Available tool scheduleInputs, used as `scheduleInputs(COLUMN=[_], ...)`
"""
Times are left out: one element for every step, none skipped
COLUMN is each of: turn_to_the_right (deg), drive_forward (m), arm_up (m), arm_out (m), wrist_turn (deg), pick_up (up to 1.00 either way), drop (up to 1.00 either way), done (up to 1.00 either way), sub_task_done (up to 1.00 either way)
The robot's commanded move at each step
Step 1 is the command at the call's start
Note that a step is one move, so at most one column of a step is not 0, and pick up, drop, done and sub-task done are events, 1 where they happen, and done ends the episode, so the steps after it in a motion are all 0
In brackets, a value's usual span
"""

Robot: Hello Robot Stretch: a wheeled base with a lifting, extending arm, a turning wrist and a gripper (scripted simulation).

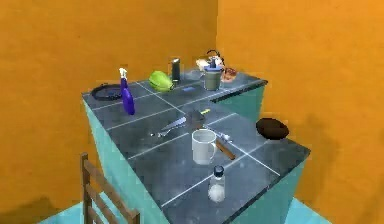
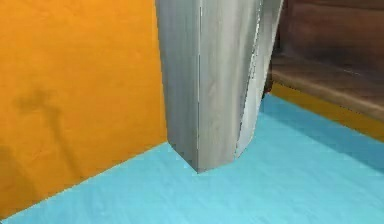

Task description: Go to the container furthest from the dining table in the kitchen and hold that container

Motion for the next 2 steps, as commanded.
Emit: scheduleInputs(turn_to_the_right=[45.0, 3.0], drive_forward=[0.0, 0.0], arm_up=[0.0, 0.0], arm_out=[0.0, 0.0], wrist_turn=[0.0, 0.0], pick_up=[0.0, 0.0], drop=[0.0, 0.0], done=[0.0, 0.0], sub_task_done=[0.0, 0.0])
